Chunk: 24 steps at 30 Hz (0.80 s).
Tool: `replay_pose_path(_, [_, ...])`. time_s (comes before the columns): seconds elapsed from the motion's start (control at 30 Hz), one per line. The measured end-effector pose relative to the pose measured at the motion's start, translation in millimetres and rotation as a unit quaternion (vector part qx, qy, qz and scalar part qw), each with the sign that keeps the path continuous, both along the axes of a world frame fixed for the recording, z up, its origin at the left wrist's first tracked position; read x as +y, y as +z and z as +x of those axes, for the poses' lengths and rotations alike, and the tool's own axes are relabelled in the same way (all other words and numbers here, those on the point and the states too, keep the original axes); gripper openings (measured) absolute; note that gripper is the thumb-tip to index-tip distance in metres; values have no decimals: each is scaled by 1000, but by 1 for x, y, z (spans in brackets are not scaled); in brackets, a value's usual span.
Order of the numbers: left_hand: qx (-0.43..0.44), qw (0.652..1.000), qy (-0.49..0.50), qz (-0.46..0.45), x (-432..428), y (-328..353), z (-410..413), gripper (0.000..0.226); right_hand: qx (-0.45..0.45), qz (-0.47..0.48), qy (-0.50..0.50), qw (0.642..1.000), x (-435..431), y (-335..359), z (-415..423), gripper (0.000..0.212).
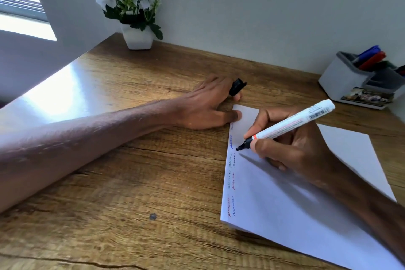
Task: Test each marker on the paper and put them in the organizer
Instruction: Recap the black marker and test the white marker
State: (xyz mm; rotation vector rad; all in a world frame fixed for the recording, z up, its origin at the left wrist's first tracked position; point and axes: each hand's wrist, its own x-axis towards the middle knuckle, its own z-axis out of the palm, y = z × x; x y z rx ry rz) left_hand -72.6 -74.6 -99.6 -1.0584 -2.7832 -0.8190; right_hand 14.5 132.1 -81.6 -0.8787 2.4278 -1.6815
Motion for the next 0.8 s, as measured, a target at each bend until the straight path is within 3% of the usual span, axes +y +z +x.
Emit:
replay_pose_path(0.2, [7,1000,-4,9,1,1,0,31,10,3,1,1000,-1,-2,1,3])
replay_pose_path(0.8, [10,1000,-9,-1,0,-1,-1,39,38,52,-34,997,-2,-4,0,3])
